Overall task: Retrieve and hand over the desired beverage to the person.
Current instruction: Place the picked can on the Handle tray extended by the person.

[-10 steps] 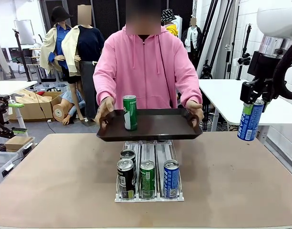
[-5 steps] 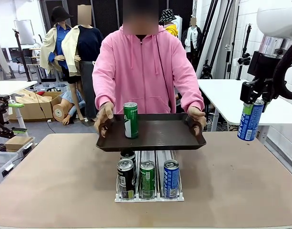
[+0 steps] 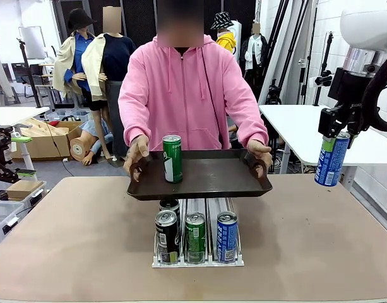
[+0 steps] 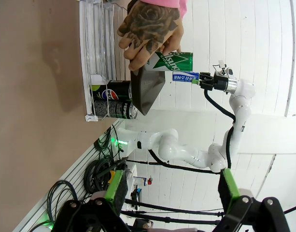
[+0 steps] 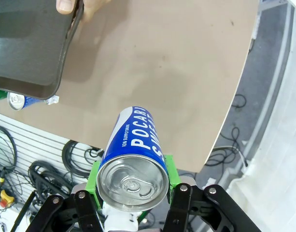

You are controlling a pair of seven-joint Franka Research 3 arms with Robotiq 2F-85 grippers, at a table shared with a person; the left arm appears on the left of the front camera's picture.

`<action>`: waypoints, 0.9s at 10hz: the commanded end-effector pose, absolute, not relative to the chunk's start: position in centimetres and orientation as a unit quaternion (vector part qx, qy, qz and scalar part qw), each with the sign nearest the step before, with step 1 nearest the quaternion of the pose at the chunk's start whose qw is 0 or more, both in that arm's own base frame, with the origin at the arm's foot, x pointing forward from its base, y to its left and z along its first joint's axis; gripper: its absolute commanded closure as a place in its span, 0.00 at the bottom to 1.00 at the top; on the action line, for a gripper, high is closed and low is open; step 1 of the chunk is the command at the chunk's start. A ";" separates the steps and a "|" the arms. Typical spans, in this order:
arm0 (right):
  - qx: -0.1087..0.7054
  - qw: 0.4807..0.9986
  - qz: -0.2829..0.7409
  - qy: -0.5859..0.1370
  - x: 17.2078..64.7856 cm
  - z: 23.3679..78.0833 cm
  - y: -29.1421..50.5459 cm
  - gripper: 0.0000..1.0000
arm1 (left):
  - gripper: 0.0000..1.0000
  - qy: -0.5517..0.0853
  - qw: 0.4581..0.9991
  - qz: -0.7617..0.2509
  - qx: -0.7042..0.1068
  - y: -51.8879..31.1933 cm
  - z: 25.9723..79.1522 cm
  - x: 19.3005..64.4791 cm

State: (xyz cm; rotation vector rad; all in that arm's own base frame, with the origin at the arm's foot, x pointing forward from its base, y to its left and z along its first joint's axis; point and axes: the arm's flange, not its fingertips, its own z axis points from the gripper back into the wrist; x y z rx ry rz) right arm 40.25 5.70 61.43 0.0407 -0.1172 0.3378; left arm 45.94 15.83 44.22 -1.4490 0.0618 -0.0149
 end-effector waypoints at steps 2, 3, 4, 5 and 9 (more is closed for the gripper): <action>0.020 0.984 0.164 -0.061 40.2 61.6 5.8 1.00 | 0.00 0.025 0.749 -0.001 -0.662 15.8 44.3 46.0; 0.020 0.984 0.164 -0.061 40.2 61.6 5.8 1.00 | 0.00 0.025 0.749 -0.001 -0.662 15.8 44.3 46.0; 0.020 0.984 0.164 -0.061 40.2 61.6 5.8 1.00 | 0.00 0.025 0.749 -0.001 -0.662 15.8 44.3 46.0; 0.020 0.984 0.164 -0.061 40.2 61.6 5.8 1.00 | 0.00 0.025 0.749 -0.001 -0.662 15.8 44.3 46.0; 0.020 0.984 0.168 -0.058 40.3 61.4 5.7 1.00 | 0.00 0.025 0.749 -0.001 -0.662 15.8 44.3 46.0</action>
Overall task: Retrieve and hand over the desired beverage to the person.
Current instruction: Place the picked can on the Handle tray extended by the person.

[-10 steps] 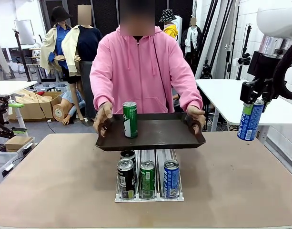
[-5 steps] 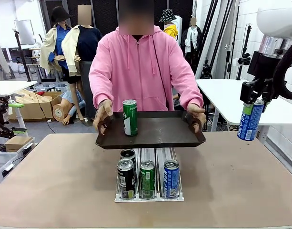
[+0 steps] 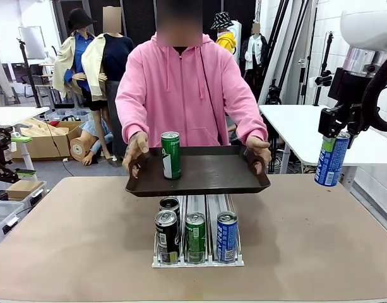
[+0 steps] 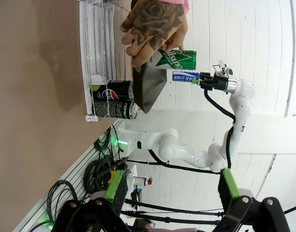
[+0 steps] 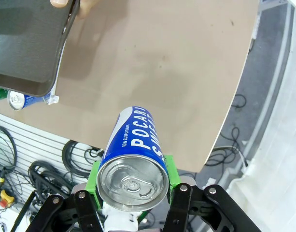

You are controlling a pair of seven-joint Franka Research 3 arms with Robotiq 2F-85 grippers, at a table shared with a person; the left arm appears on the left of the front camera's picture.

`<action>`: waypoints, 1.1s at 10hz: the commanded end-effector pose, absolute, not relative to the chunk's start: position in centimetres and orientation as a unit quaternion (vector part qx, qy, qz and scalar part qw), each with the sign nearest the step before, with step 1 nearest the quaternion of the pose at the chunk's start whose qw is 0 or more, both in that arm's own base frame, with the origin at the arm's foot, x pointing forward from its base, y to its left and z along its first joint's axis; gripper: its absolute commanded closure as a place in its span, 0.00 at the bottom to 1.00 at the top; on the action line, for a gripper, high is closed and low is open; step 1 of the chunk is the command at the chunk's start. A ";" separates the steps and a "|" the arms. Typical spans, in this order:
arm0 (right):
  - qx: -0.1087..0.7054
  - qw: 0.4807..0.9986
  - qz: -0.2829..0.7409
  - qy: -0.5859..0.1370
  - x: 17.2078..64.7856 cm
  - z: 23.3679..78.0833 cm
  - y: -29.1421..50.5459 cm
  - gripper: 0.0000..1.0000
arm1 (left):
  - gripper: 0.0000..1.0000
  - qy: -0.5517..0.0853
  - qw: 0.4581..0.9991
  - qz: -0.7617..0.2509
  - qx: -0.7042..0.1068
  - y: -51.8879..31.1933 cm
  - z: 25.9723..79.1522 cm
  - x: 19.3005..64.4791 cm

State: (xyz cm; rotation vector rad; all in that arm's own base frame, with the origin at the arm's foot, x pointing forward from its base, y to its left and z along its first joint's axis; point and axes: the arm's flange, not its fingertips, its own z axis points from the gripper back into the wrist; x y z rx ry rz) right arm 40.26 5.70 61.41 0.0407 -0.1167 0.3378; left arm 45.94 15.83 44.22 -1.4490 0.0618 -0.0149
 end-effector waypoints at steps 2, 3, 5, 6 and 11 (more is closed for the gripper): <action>0.025 0.984 0.166 -0.056 40.1 62.2 6.3 1.00 | 0.00 0.025 0.749 -0.001 -0.662 15.8 44.3 46.0; 0.031 0.984 0.167 -0.052 40.1 62.7 6.6 1.00 | 0.00 0.025 0.749 -0.001 -0.662 15.8 44.3 46.0; 0.040 0.983 0.171 -0.049 39.9 64.0 8.1 1.00 | 0.00 0.025 0.749 -0.001 -0.662 15.8 44.3 46.0; 0.033 0.982 0.177 -0.051 39.8 64.7 9.0 1.00 | 0.00 0.025 0.749 -0.001 -0.662 15.8 44.3 46.0; 0.008 0.975 0.213 -0.059 39.5 68.3 14.6 1.00 | 0.00 0.025 0.749 -0.001 -0.662 15.8 44.3 46.0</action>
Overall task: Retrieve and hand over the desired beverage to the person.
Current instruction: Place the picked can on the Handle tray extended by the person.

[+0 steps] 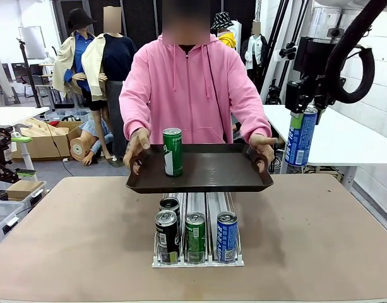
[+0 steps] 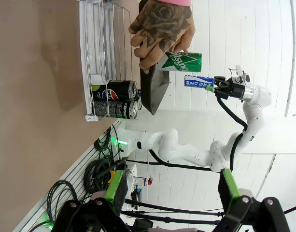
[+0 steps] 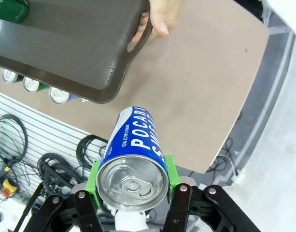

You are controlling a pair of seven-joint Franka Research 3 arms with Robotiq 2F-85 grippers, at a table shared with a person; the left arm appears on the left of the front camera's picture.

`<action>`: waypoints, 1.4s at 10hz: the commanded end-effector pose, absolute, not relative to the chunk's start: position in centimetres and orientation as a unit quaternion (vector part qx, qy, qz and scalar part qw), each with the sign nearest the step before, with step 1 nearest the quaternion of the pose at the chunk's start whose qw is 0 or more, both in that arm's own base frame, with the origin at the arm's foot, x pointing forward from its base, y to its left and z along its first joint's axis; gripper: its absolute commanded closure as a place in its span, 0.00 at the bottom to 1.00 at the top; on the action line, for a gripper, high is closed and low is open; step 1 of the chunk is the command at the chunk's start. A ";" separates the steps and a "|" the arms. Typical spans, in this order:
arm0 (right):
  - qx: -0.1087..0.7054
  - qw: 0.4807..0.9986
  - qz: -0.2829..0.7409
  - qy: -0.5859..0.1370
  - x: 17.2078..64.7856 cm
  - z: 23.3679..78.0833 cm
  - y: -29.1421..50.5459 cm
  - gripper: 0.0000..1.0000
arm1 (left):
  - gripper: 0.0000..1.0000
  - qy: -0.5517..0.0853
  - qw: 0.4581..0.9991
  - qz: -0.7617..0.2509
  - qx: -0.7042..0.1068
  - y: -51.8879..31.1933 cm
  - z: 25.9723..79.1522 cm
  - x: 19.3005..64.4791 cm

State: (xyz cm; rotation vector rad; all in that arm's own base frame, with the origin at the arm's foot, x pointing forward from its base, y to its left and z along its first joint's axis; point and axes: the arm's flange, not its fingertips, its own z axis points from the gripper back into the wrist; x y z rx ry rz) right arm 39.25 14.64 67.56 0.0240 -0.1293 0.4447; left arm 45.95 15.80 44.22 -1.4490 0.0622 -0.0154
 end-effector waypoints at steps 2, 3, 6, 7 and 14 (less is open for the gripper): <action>0.026 0.968 0.244 -0.056 39.6 68.7 18.6 1.00 | 0.00 0.025 0.749 -0.001 -0.662 15.8 44.3 46.0; 0.027 0.968 0.245 -0.056 39.6 68.7 18.8 1.00 | 0.00 0.025 0.749 -0.001 -0.662 15.8 44.3 46.0; 0.028 0.961 0.270 -0.059 39.8 69.2 21.5 1.00 | 0.00 0.025 0.749 -0.001 -0.662 15.8 44.3 46.0; 0.030 0.958 0.280 -0.059 40.2 69.2 22.7 1.00 | 0.00 0.025 0.749 -0.001 -0.662 15.8 44.3 46.0; 0.021 0.928 0.364 -0.081 45.5 65.7 29.2 1.00 | 0.00 0.025 0.749 -0.001 -0.662 15.8 44.3 46.0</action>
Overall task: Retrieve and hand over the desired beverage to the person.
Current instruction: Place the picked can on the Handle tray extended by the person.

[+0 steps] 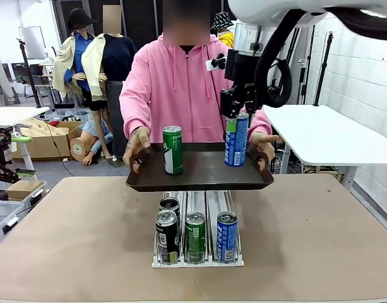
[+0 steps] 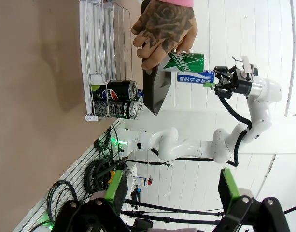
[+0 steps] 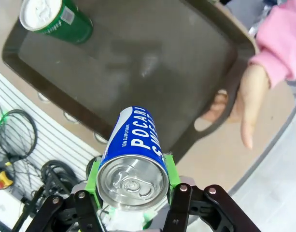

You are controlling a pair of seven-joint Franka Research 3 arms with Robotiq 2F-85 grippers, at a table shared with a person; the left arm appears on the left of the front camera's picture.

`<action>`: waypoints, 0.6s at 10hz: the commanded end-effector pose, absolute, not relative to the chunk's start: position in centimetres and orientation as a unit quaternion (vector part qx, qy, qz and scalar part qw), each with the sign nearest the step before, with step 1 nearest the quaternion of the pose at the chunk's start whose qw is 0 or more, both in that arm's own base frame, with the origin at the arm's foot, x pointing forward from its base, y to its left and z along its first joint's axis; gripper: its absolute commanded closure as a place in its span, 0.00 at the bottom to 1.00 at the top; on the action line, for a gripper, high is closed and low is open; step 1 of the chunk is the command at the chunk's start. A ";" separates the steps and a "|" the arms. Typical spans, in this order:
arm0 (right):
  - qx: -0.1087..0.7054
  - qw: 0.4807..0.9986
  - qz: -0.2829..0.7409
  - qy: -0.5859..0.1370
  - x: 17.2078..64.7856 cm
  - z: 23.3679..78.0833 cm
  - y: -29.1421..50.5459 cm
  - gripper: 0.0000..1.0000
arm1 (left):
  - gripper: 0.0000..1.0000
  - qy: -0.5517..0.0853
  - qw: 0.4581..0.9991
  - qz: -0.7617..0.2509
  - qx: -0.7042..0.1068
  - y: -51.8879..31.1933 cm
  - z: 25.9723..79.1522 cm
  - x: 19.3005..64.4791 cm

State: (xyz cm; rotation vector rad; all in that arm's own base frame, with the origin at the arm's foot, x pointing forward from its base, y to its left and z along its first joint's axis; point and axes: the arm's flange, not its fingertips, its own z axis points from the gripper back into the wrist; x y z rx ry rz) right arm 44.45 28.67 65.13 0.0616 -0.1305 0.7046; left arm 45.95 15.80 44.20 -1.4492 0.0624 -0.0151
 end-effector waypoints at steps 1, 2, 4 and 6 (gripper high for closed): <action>0.024 0.924 0.375 -0.073 46.7 65.1 29.7 1.00 | 0.00 0.025 0.749 -0.001 -0.662 15.8 44.3 46.0; 0.028 0.923 0.379 -0.067 47.6 64.6 30.1 1.00 | 0.00 0.025 0.749 -0.001 -0.662 15.8 44.3 46.0; 0.034 0.921 0.384 -0.059 49.1 64.0 30.5 1.00 | 0.00 0.025 0.749 -0.001 -0.662 15.8 44.3 46.0; 0.042 0.921 0.385 -0.046 50.4 63.3 30.7 1.00 | 0.00 0.025 0.749 -0.001 -0.662 15.8 44.3 46.0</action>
